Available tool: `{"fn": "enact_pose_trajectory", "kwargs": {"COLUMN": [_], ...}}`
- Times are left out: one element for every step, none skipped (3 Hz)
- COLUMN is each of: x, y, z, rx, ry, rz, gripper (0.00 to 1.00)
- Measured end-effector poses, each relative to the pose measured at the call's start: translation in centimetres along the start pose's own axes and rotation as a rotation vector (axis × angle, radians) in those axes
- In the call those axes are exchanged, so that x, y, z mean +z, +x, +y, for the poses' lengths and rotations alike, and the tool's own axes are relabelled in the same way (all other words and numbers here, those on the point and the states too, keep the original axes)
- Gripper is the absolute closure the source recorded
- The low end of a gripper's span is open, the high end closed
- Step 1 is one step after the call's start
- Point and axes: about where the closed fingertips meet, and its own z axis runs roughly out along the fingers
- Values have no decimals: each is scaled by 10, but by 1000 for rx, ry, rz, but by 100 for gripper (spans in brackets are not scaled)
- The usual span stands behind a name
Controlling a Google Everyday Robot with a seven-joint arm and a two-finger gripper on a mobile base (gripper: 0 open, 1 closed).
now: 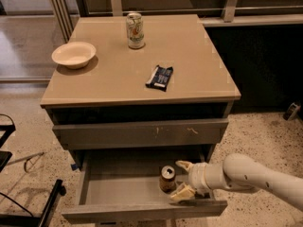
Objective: Pick orange can from middle drawer and place on counter
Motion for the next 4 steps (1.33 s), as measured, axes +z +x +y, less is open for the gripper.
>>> {"fn": "enact_pose_trajectory", "kwargs": {"x": [11,24,42,52], "y": [4,7,12,15], "z": [-4,-10,-19,-24], "rx": [15,29,49,58], "ry": [6,11,20,25], "rz": [-5,-12,-19,-23], "gripper": [23,22,22,22]}}
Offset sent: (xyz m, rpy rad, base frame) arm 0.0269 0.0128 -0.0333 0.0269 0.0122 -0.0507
